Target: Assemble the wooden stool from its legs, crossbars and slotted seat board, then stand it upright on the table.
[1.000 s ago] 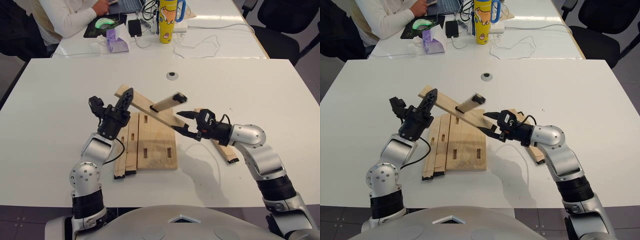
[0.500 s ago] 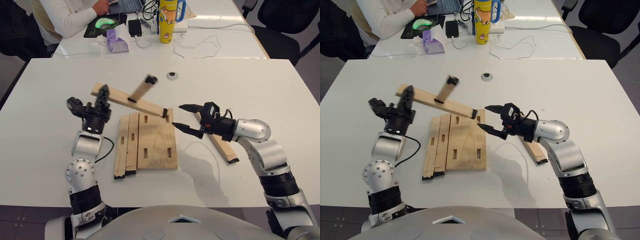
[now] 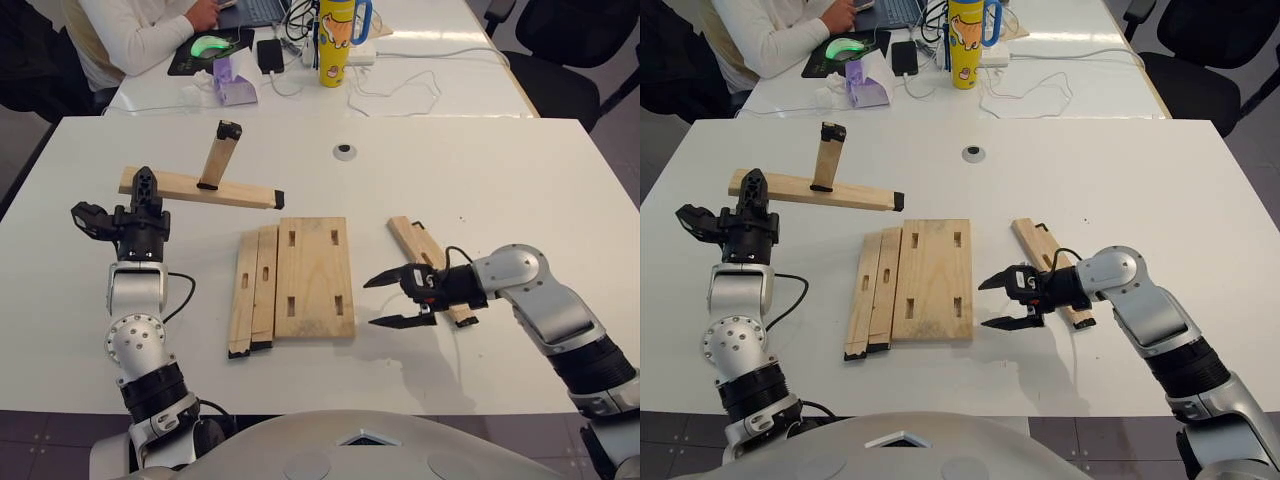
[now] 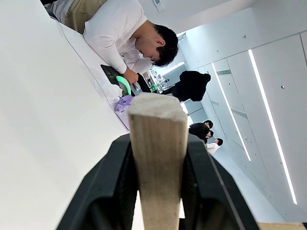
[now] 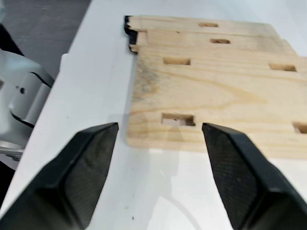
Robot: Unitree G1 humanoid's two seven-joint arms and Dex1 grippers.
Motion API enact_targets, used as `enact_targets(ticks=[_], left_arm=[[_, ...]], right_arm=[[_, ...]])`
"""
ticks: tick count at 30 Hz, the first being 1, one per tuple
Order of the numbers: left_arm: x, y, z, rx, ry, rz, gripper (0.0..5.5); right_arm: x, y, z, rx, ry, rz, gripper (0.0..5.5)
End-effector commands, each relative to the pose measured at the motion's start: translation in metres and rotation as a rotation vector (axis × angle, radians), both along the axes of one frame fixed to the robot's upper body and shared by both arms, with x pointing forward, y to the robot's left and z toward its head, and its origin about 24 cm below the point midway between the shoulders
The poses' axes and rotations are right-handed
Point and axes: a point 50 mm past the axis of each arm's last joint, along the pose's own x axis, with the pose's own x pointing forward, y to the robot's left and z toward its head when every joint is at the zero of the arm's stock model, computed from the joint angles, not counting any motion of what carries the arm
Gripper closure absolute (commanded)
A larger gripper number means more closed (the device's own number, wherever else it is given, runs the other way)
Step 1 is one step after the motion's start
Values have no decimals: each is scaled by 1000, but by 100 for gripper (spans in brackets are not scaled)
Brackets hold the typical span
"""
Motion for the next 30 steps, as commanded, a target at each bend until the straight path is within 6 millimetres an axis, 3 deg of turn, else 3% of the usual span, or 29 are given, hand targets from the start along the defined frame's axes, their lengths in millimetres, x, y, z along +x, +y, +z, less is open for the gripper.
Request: enact_targets(ticks=[1, 7, 17, 30], left_arm=[[-9, -3, 0, 4, 19, 11, 445], [-23, -7, -4, 8, 68, 10, 445], [-19, -20, 3, 9, 76, -45, 445], [-17, -22, 11, 35, 100, -101, 445]], right_arm=[[-6, 10, -7, 26, 52, -18, 225], [-14, 10, -19, 4, 53, -79, 225], [-25, 18, -32, -10, 45, -93, 225], [-35, 39, -59, -46, -17, -227, 225]])
